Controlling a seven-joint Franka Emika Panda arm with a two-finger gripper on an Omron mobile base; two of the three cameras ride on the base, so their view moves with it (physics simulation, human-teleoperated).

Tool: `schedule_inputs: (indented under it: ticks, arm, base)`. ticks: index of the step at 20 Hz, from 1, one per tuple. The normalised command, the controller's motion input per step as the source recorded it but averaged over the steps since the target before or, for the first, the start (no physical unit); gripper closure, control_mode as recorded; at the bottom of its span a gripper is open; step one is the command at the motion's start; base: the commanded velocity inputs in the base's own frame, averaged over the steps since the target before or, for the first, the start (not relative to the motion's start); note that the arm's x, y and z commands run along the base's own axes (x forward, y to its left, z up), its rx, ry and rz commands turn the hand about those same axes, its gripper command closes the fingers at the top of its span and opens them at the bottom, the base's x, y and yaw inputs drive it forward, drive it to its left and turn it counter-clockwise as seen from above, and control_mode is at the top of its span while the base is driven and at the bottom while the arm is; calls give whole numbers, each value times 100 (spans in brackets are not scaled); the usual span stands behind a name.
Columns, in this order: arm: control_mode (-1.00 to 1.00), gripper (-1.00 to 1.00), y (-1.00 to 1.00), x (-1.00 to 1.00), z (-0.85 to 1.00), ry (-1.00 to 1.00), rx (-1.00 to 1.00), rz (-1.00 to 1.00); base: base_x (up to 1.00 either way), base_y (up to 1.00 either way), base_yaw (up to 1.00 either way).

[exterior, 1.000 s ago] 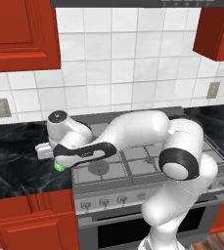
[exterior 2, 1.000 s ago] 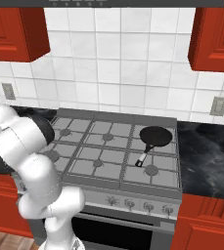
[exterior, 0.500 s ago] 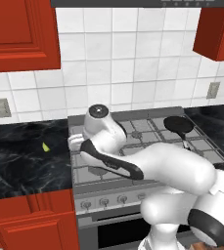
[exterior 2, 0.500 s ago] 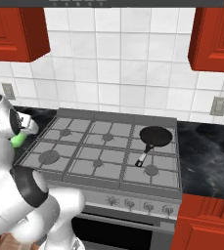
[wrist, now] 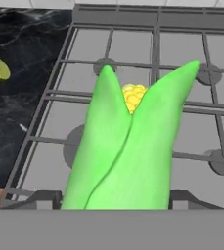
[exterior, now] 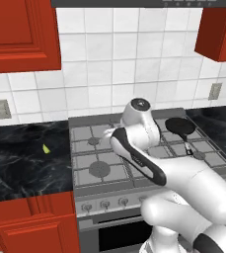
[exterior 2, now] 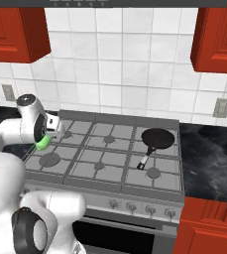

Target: Put the corn and lemon wedge in the pan. Then turn on the rear right burner and set the heat to medium.

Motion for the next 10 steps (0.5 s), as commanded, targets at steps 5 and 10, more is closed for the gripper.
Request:
schedule_inputs:
  ticks: [5, 10]
  arm:
    - [-100, 100, -100, 32, 0, 20, -5, -9]
    - [-100, 100, -97, 52, 11, 20, -4, -17]
  base:
    - [0, 0, 0]
    - [0, 0, 0]
